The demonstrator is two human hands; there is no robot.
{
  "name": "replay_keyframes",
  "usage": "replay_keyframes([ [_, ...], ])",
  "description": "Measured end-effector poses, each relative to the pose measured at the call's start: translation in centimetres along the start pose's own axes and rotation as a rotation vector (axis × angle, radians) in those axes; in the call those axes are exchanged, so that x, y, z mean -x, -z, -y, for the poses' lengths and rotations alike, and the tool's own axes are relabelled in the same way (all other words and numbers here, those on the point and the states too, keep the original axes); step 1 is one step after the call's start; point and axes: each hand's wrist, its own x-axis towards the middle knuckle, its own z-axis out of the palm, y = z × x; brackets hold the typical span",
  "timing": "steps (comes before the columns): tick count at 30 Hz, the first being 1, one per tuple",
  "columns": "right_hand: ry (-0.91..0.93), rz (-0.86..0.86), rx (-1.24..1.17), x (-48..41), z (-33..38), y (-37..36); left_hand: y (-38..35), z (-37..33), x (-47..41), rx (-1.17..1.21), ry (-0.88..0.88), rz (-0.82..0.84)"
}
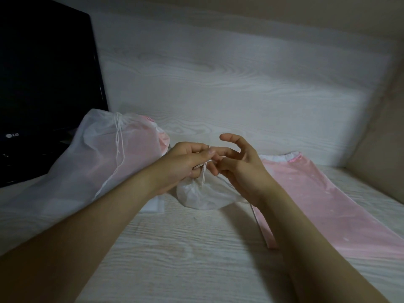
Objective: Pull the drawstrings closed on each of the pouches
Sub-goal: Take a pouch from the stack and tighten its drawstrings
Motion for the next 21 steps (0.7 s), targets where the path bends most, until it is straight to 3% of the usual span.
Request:
replay_keyframes([
  [8, -0.033, 0.000, 0.242, 0.1, 0.0, 0.3, 0.1, -0.3, 0.3, -0.015, 0.035, -0.005],
  [13, -0.092, 0.030, 0.220, 0.3, 0.6, 0.0, 0.7, -0.6, 0.2, -0.040, 0.024, -0.057],
  [15, -0.060, -0.072, 0.415, 0.4, 1.0, 0.0, 1.1, -0.2, 0.1, -0.072, 0.045, -0.091],
  [19, 0.235, -0.560, 0.989, 0.2, 1.1, 0.2, 1.4, 0.5, -0.2, -0.140, 0.062, -0.204],
  [21, 0.317, -0.685, 1.165, 0.3, 1.1, 0.5, 1.4, 0.7, -0.4, -0.148, 0.072, -0.221],
])
